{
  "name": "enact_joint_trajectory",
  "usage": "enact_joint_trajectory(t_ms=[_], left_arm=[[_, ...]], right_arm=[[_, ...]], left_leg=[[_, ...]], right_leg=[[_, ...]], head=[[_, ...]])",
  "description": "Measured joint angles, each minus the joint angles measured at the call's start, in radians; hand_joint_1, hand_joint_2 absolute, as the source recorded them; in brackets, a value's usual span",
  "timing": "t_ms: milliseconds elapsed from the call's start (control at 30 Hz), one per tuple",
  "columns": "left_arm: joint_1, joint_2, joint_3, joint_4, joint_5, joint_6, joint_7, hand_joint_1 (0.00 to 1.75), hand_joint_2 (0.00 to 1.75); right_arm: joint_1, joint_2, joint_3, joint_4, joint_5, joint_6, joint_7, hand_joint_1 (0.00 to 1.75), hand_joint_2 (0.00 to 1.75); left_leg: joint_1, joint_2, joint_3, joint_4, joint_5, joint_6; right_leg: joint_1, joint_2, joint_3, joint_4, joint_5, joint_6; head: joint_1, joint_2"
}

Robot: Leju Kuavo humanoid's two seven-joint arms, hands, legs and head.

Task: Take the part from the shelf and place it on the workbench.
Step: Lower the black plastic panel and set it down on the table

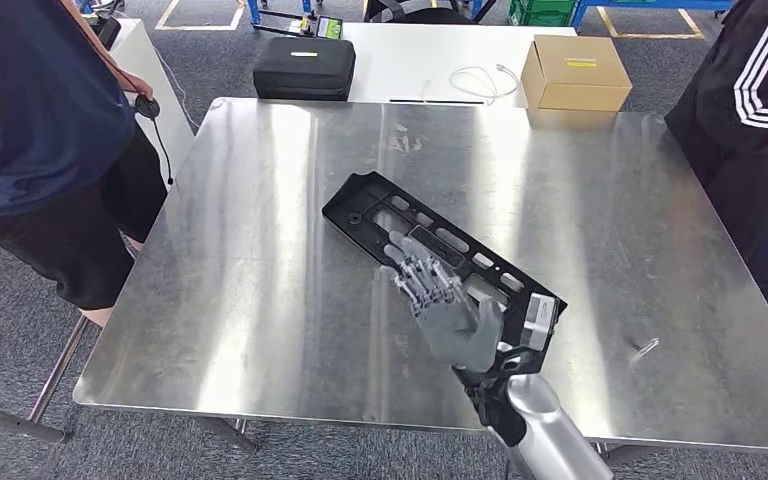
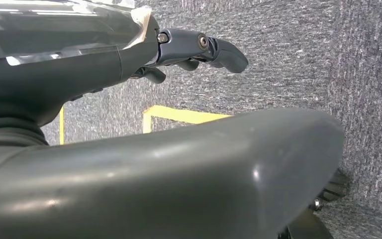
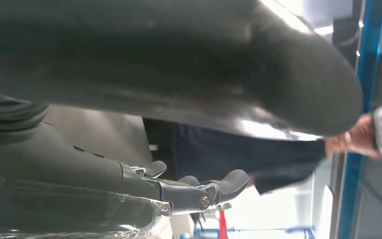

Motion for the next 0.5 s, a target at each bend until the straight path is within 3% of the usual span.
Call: enact_joint_trajectory(t_ms=[167, 300, 367, 433, 467, 500], left_arm=[[0.0, 0.001, 0.009, -0.001, 0.006, -0.001, -0.001, 0.0, 0.0], [-0.001, -0.001, 0.012, -0.001, 0.011, -0.001, 0.001, 0.0, 0.0], [-0.002, -0.003, 0.013, -0.001, 0.015, -0.002, 0.002, 0.0, 0.0], [-0.003, -0.005, 0.014, -0.001, 0.017, -0.002, 0.004, 0.0, 0.0], [-0.002, -0.006, 0.014, -0.001, 0.017, -0.002, 0.004, 0.0, 0.0], [-0.002, -0.006, 0.015, -0.001, 0.017, -0.002, 0.004, 0.0, 0.0]], right_arm=[[0.043, -0.001, 0.047, -0.038, 0.015, -0.008, 0.001, 0.0, 0.0], [0.044, 0.008, 0.069, -0.037, 0.019, -0.007, 0.01, 0.0, 0.0], [0.047, 0.012, 0.081, -0.035, 0.025, -0.006, 0.015, 0.0, 0.0], [0.051, 0.014, 0.091, -0.032, 0.042, -0.013, 0.017, 0.0, 0.0], [0.054, 0.015, 0.095, -0.029, 0.051, -0.018, 0.015, 0.0, 0.0], [0.057, 0.015, 0.098, -0.027, 0.059, -0.023, 0.013, 0.0, 0.0]], left_leg=[[-0.007, 0.0, -0.001, 0.002, -0.001, 0.007], [-0.003, 0.003, 0.001, -0.012, 0.017, 0.023], [0.004, 0.007, -0.002, -0.023, 0.032, 0.031], [0.005, 0.007, -0.014, -0.025, 0.041, 0.032], [0.006, 0.007, -0.022, -0.024, 0.047, 0.03], [0.008, 0.007, -0.031, -0.024, 0.053, 0.025]], right_leg=[[-0.007, 0.0, 0.0, 0.0, 0.003, 0.005], [-0.008, 0.001, -0.004, 0.007, -0.005, 0.017], [-0.008, 0.002, -0.03, 0.081, -0.063, 0.012], [-0.012, 0.004, -0.072, 0.21, -0.137, 0.008], [-0.015, 0.004, -0.082, 0.257, -0.158, 0.013], [-0.018, 0.004, -0.073, 0.265, -0.162, 0.022]], head=[[0.0, 0.0], [0.001, 0.0], [0.004, 0.0], [0.006, 0.0], [0.006, 0.0], [0.006, 0.0]])
